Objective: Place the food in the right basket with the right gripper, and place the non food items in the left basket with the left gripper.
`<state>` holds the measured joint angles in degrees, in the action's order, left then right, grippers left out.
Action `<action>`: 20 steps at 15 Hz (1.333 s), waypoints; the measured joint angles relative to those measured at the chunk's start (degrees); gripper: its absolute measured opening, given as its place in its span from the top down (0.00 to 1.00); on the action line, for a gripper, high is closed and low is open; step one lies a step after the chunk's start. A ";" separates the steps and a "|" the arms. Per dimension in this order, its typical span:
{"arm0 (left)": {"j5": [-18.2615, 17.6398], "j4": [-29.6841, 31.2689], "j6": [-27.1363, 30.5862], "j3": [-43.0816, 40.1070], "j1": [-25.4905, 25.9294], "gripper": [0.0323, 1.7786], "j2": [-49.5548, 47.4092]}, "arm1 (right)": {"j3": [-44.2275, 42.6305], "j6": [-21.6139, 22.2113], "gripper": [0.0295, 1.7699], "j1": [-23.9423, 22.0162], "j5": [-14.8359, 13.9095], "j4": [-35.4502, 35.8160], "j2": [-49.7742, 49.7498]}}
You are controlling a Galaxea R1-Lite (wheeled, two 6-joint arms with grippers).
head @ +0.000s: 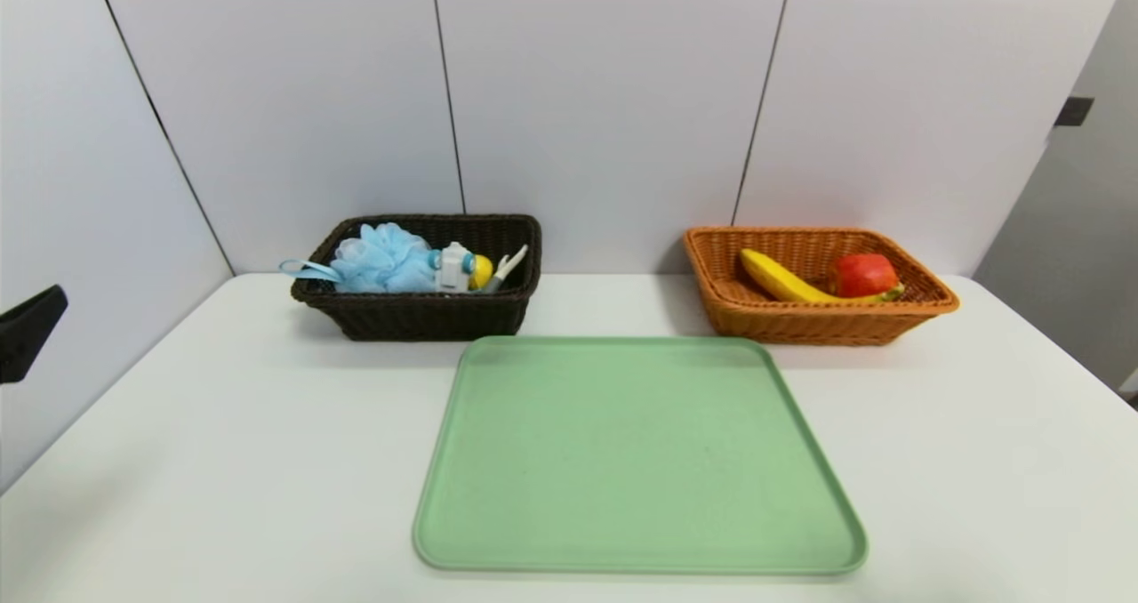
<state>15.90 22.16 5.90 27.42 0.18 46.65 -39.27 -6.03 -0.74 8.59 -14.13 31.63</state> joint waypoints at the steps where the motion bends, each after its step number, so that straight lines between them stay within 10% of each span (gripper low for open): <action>1: -0.13 -0.17 -0.59 -2.17 0.11 0.06 -2.76 | 0.93 0.02 0.04 0.01 0.59 -1.94 -3.11; 10: -2.69 -2.21 -1.16 -11.93 0.23 0.05 -21.00 | 6.22 0.15 0.04 0.82 3.28 -14.04 -25.73; 20: -3.96 -23.70 -0.63 -12.64 0.17 0.05 -44.59 | 5.64 0.11 0.04 0.82 3.97 -17.31 -31.71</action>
<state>11.93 -1.54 5.27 14.77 0.35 2.06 -33.62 -5.92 0.07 12.57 -31.44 -0.07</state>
